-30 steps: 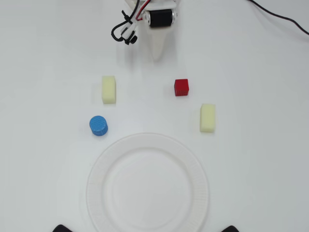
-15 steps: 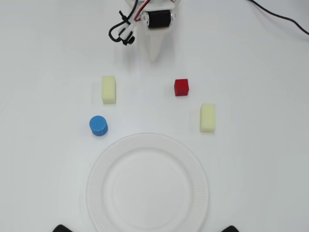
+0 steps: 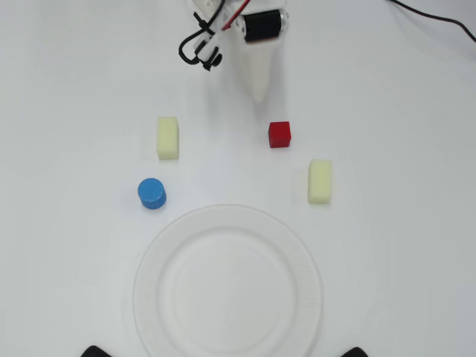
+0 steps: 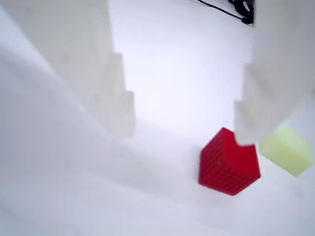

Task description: Grasp a red block and put it in the dish.

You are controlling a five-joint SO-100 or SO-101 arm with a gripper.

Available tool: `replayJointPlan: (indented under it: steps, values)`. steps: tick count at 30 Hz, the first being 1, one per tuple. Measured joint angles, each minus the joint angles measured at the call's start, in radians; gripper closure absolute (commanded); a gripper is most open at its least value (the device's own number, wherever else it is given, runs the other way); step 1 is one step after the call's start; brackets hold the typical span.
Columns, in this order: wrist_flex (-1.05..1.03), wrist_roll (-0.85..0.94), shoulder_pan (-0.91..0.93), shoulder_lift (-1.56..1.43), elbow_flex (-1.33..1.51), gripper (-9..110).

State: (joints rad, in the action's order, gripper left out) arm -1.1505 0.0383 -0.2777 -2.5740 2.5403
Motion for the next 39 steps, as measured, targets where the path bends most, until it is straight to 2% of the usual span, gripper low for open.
replayJointPlan:
  steps: [8,18,28,32,35,36,39]
  values:
    - [0.100,-0.135,-0.146,0.290,-0.101,75]
    - [0.178,-0.166,-0.146,0.575,-0.272,75]
    - [0.285,-0.164,-0.133,0.744,-0.285,77]
    - [0.322,-0.164,-0.126,0.787,-0.291,82]
    - [0.328,-0.164,-0.126,0.815,-0.318,92]
    - [0.331,-0.164,-0.126,0.821,-0.324,99]
    - [0.331,-0.164,-0.126,0.824,-0.331,101]
